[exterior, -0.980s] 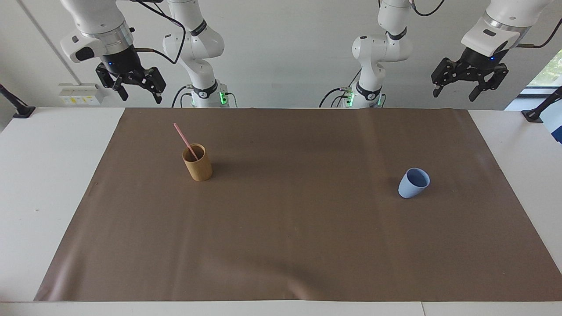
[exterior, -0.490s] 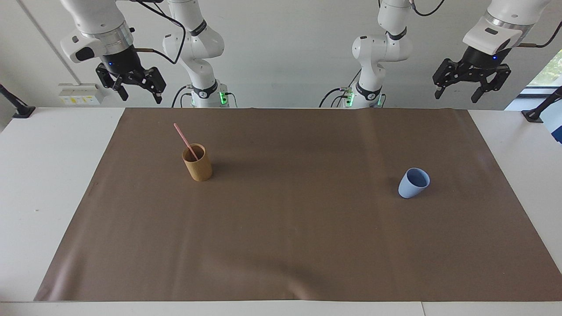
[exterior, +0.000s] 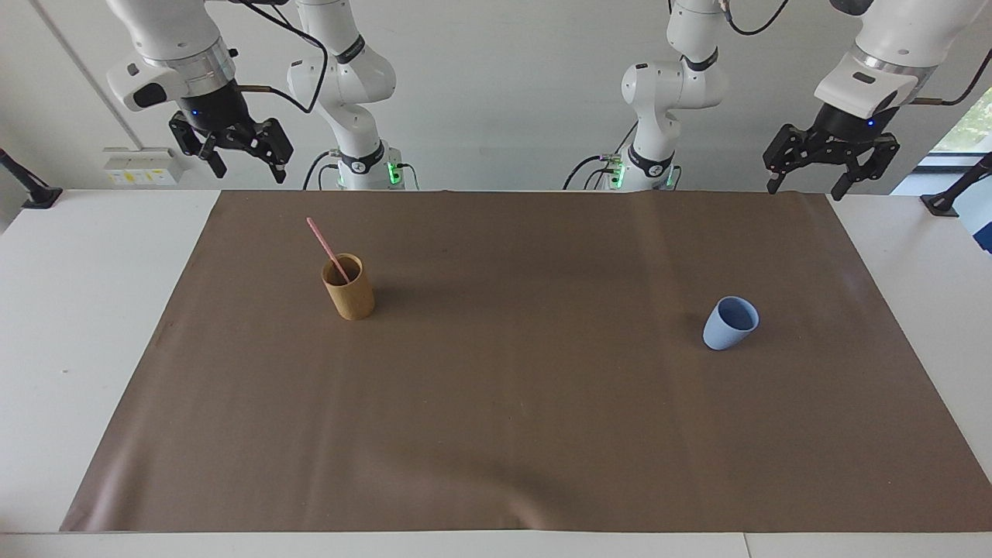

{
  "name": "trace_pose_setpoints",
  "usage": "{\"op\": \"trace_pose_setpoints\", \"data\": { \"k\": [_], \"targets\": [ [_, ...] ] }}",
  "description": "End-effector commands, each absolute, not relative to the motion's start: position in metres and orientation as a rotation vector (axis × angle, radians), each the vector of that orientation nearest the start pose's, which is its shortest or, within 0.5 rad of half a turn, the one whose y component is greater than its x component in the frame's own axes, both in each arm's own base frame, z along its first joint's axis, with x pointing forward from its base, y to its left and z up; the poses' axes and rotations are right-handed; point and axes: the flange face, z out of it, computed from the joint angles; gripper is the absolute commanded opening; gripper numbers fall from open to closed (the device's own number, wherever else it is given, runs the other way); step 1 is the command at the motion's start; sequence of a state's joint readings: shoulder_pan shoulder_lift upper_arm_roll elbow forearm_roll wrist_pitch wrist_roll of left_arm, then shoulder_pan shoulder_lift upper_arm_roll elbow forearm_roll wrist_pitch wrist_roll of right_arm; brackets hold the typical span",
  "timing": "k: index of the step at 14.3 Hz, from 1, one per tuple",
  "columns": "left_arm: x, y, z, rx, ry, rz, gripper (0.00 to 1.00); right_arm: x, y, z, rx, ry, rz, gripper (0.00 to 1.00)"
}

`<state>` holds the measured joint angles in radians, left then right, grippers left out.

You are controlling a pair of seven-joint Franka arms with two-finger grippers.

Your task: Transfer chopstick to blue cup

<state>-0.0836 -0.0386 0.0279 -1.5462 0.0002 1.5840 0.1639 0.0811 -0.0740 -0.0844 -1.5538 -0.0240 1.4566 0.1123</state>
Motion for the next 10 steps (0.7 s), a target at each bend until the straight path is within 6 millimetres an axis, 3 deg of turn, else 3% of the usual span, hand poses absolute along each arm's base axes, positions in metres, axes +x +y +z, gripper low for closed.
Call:
{"op": "trace_pose_setpoints", "data": {
  "k": [1,4,10],
  "targets": [
    [0.553,-0.027,0.624,-3.112,0.336,-0.129,1.00,0.511,-0.012,0.662,-3.156,0.166,0.045,1.00],
    [0.564,-0.028,0.601,-3.110,0.339,-0.148,1.00,0.511,-0.012,0.662,-3.156,0.168,0.045,1.00],
    [0.573,-0.002,0.537,-3.115,0.275,-0.155,1.00,0.511,-0.012,0.662,-3.156,0.168,0.043,1.00]
  ]
}}
